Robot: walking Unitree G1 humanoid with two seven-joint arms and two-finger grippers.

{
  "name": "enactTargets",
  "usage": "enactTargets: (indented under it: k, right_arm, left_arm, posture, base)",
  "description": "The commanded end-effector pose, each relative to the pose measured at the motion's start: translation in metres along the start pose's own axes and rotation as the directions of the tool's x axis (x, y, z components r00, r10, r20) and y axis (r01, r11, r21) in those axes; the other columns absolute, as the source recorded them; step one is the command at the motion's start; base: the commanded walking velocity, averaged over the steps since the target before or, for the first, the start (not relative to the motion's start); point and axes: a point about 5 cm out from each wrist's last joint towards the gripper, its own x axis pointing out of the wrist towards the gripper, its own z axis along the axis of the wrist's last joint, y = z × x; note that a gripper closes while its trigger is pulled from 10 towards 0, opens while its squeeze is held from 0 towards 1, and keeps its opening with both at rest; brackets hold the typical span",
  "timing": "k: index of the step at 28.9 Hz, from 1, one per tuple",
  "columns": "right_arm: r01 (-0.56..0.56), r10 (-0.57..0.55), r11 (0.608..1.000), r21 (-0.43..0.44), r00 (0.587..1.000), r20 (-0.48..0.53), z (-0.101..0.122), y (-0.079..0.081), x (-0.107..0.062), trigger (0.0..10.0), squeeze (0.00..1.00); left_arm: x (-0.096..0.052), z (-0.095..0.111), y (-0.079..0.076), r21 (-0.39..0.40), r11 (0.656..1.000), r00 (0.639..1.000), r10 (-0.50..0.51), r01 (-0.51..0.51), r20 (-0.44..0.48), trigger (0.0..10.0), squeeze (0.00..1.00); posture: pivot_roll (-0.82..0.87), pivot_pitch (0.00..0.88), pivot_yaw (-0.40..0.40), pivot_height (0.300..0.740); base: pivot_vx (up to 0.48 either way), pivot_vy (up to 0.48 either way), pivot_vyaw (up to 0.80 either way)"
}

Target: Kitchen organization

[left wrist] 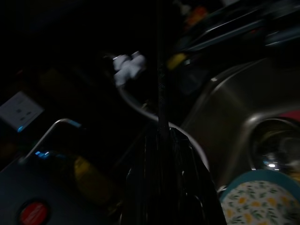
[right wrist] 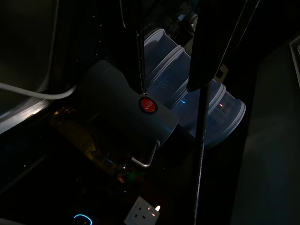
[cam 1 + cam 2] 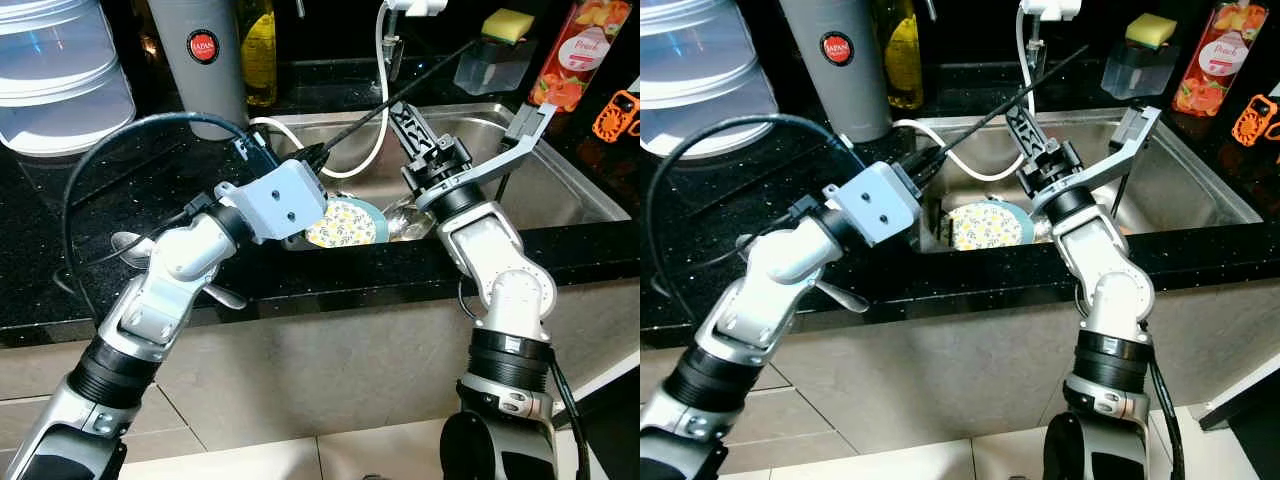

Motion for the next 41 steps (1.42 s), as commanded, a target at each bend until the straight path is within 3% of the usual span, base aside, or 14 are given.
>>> enactTargets:
  k: [1,13,27,41]
  right_arm:
    - [-0.024,0.024,1.000,-0.006,0.999,0.027,0.007,0.005,-0.001,10.0,0.00]
    - [-0.034,0.034,0.999,-0.001,0.999,0.018,0.005,0.006,0.001,10.0,0.00]
    - [-0.071,0.071,0.997,-0.004,0.997,0.022,0.005,0.012,0.000,10.0,0.00]
    - [-0.054,0.054,0.999,-0.009,0.999,0.009,0.003,0.009,0.000,10.0,0.00]
  left_arm:
    - [0.001,-0.001,0.004,0.006,1.000,1.000,0.024,-0.024,0.004,10.0,0.00]
    - [-0.002,-0.006,-0.016,-0.033,0.999,0.999,-0.044,0.044,-0.005,10.0,0.00]
    - [-0.002,-0.011,-0.019,-0.051,0.998,0.999,-0.050,0.049,-0.016,10.0,0.00]
    - [-0.001,-0.007,-0.035,-0.079,0.993,0.996,-0.092,0.093,0.007,10.0,0.00]
  posture:
    - [0.07,0.000,0.002,0.740]
    - [0.07,0.000,-0.002,0.740]
    - [0.07,0.000,0.003,0.740]
    - [0.07,0.000,-0.002,0.740]
  base:
    - [0.000,0.000,0.00]
    - [0.000,0.000,0.00]
    - [0.000,0.000,0.00]
    - [0.000,0.000,0.00]
